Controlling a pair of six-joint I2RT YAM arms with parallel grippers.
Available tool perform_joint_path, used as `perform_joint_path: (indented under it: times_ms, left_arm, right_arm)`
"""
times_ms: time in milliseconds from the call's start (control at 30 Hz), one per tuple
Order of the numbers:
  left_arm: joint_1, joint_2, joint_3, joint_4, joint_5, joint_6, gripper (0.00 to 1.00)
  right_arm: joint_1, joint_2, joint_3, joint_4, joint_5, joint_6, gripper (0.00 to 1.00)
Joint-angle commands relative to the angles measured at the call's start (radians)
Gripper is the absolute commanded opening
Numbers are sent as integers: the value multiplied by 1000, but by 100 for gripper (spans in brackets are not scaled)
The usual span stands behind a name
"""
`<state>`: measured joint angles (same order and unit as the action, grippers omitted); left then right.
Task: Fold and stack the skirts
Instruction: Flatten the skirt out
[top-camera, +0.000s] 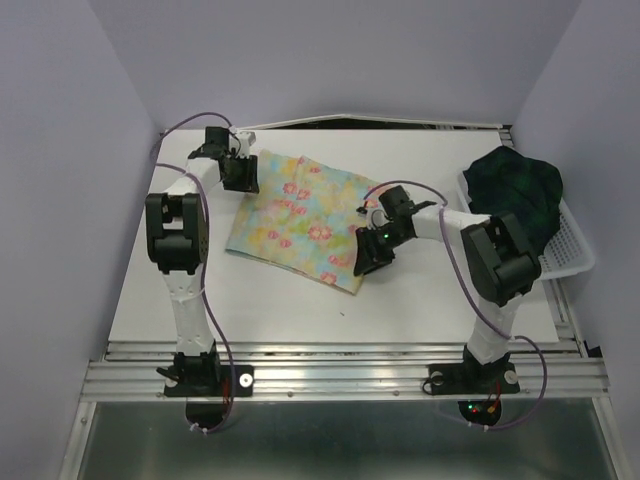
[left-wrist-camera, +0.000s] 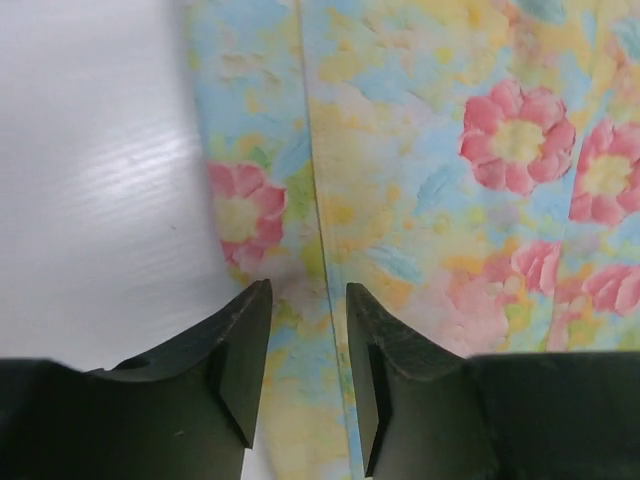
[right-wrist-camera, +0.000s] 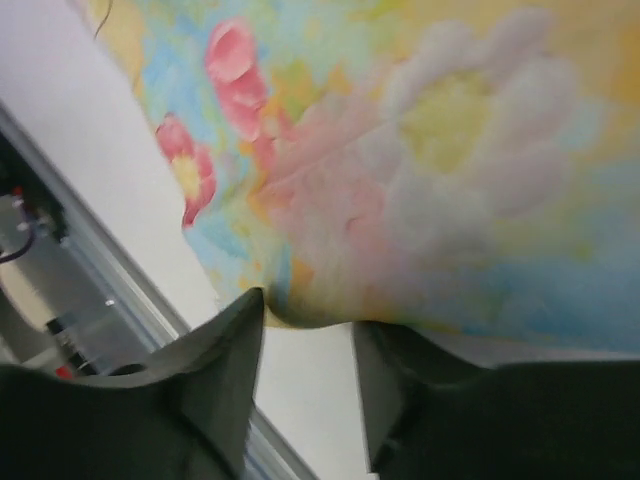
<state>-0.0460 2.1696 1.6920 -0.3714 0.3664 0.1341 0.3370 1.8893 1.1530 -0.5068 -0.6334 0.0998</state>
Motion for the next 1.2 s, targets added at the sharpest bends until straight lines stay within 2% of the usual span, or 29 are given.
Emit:
perform_joint_path:
  times_ms: [0, 67, 167, 300, 367, 433, 500, 533, 633, 700, 867, 967, 1167]
  left_arm:
    - [37, -79, 104, -47, 18, 55, 56]
    - [83, -125, 112, -64, 55, 77, 61]
    - [92, -214, 43, -101, 98, 97, 61]
    - [90, -370, -216, -66, 131, 148, 61]
    - [87, -444, -279, -69, 161, 182, 61]
    - [60, -490, -351, -67, 119, 220, 61]
    - [51, -513, -409, -32, 71, 216, 60]
    - [52, -511, -422, -28, 71, 200, 60]
    - [51, -485, -434, -60, 103, 200, 56]
    - [-3, -473, -445, -66, 100, 211, 54]
    - [-66, -388, -440, -40, 5, 200, 52]
    - [-68, -285, -353, -58, -20, 196, 49]
    - [-66, -78, -115, -100, -75, 211, 48]
  right_arm:
    - [190, -33, -6, 86, -191, 119, 55]
    - [253, -51, 25, 108, -287, 152, 63]
    - [254, -64, 110, 88, -328, 129, 64]
    - [131, -82, 253, -96, -313, -6, 64]
    - [99, -85, 324, -150, -191, -140, 64]
    - [66, -84, 347, -168, -65, -248, 62]
    - [56, -49, 381, -150, 105, -299, 59]
    - [47, -26, 399, -150, 141, -323, 58]
    - [34, 49, 468, -153, 228, -376, 52]
    - [21, 106, 485, -150, 271, -403, 50]
    - [10, 191, 469, -127, 336, -443, 45]
    - [0, 211, 421, -119, 354, -465, 41]
    - [0, 131, 208, -82, 307, -442, 40]
